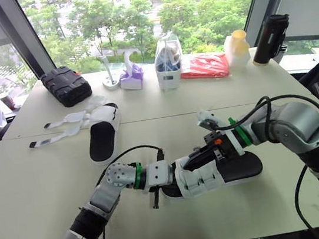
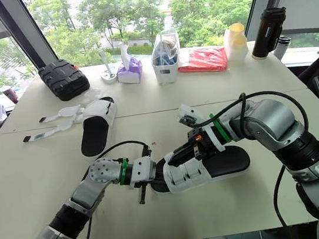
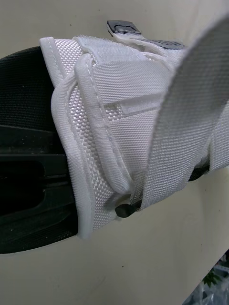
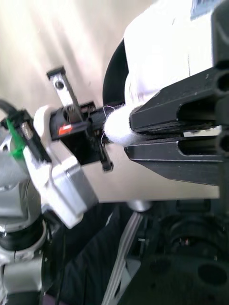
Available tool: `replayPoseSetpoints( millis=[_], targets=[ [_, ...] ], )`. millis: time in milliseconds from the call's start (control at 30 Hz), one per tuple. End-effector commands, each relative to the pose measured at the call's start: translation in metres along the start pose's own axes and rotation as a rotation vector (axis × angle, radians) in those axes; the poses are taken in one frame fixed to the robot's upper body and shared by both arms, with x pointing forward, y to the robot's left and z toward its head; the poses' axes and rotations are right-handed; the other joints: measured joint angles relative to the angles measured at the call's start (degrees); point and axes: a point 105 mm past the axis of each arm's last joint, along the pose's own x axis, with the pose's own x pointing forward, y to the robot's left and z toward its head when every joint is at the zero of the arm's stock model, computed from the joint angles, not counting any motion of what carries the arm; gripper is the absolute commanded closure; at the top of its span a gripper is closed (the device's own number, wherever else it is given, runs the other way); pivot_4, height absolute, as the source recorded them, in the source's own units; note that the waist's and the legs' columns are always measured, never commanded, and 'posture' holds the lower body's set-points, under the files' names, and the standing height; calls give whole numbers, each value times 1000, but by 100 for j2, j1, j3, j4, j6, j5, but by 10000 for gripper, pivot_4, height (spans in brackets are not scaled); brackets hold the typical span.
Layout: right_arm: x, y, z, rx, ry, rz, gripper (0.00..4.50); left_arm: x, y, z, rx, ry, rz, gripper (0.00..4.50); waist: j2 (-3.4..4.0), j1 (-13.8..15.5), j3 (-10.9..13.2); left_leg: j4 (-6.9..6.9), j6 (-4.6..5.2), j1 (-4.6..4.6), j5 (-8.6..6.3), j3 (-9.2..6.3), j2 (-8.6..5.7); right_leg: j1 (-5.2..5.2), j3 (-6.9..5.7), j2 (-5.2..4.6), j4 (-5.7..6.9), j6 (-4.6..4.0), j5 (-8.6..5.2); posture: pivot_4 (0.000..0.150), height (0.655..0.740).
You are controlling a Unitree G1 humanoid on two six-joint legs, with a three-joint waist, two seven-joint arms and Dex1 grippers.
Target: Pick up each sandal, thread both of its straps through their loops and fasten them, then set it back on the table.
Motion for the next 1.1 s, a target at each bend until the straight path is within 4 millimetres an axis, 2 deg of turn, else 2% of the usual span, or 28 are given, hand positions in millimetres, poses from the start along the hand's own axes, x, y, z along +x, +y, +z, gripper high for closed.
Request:
replayPoseSetpoints(
  millis=[33, 100, 233, 333, 500, 667, 833, 1000, 1100],
  targets=[
    [-12, -6, 20, -117, -54, -78, 44595, 6, -50, -64, -188, 230, -142, 45000, 1, -22, -1, 2, -1, 0, 0, 0, 0, 1, 0, 0, 1, 0, 0, 1500, 7400],
    [-10, -7, 16, -115, -48, -85, 44595, 5, -50, -64, -189, 231, -141, 45000, 1, -30, -2, 4, -1, 4, 1, -1, 0, 4, 0, 0, 3, 0, 1, 1500, 7400],
    [2, -26, 4, -108, -21, -194, 44595, 4, -50, -64, -191, 230, -136, 45000, 6, -41, -10, 4, -2, 9, 1, 0, 1, 5, 0, 1, 5, -1, 1, 1500, 7400],
    [12, -34, 2, -94, -22, -250, 34309, 4, -49, -64, -193, 228, -130, 45000, 14, -43, -27, 4, -5, 9, 4, -1, 2, 5, 1, 2, 7, -2, 1, 1500, 7400],
    [23, -49, 1, -76, -13, -343, 10168, 4, -47, -63, -194, 224, -125, 45000, 20, -41, -41, 3, -7, 7, 5, -5, 2, -1, 1, 5, 8, -3, 2, 1500, 7400],
    [28, -70, 0, -92, 10, -458, 10168, 3, -45, -62, -196, 221, -117, 45000, 23, -45, -44, 0, -8, 8, 5, -6, 1, 1, 1, 5, 8, -6, 3, 1500, 7400],
    [25, -77, 7, -71, 4, -458, 10168, 4, -46, -61, -197, 218, -117, 45000, 25, -46, -47, 0, -9, 10, 6, -6, 1, 1, 2, 7, 13, -7, 3, 1500, 7400],
    [26, -67, 5, 17, 31, -352, 10168, 4, -46, -61, -196, 218, -116, 45000, 26, -49, -47, 0, -9, 10, 6, -9, 0, 0, 2, 8, 15, -8, 4, 1500, 7400],
    [23, -50, 19, 117, -19, -227, 10168, 4, -46, -61, -193, 219, -116, 45000, 26, -48, -47, 0, -9, 10, 6, -9, 0, 0, 2, 8, 17, -10, 5, 1500, 7400]
  ],
)
